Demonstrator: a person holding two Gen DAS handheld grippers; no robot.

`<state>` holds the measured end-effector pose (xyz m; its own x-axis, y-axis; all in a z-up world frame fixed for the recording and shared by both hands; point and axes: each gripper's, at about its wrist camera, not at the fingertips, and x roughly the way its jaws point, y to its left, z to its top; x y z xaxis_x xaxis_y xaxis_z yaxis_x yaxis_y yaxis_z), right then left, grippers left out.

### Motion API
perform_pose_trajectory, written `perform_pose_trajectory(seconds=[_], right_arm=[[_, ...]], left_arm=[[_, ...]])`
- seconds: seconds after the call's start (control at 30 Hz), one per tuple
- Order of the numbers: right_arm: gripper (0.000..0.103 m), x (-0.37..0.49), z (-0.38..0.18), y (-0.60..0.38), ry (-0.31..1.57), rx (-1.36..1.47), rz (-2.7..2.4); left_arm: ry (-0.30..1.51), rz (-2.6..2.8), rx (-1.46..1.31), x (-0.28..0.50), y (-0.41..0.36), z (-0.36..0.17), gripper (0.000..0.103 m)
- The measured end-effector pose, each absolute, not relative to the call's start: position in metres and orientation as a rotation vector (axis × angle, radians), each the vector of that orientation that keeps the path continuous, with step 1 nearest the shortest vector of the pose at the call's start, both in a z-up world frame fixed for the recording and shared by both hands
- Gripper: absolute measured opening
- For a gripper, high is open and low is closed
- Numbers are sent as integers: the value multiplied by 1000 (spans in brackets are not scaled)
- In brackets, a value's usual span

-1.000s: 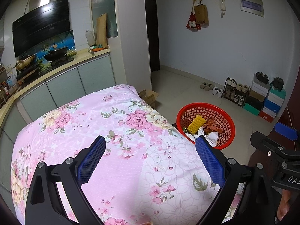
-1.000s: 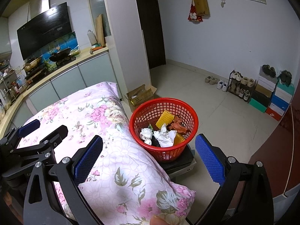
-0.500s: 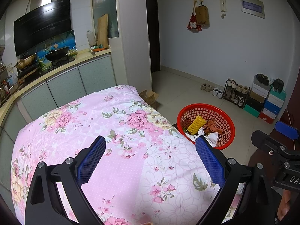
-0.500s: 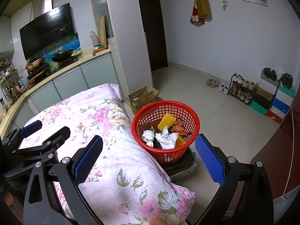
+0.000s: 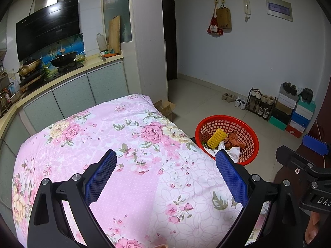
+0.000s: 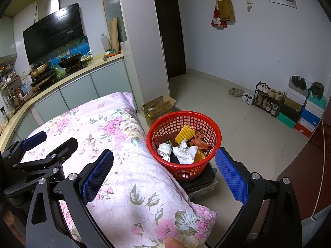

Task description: Collect trash

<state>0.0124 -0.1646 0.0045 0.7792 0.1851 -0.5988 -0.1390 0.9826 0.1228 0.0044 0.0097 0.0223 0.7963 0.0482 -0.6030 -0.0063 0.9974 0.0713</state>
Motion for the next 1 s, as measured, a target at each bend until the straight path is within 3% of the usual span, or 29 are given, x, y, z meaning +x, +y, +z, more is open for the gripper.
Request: perform_pose_trajectory(seconds=[1.0], right_arm=[[96, 9, -2, -167, 659, 67, 191]], left_arm=[[608, 37, 20, -12, 16, 33, 93]])
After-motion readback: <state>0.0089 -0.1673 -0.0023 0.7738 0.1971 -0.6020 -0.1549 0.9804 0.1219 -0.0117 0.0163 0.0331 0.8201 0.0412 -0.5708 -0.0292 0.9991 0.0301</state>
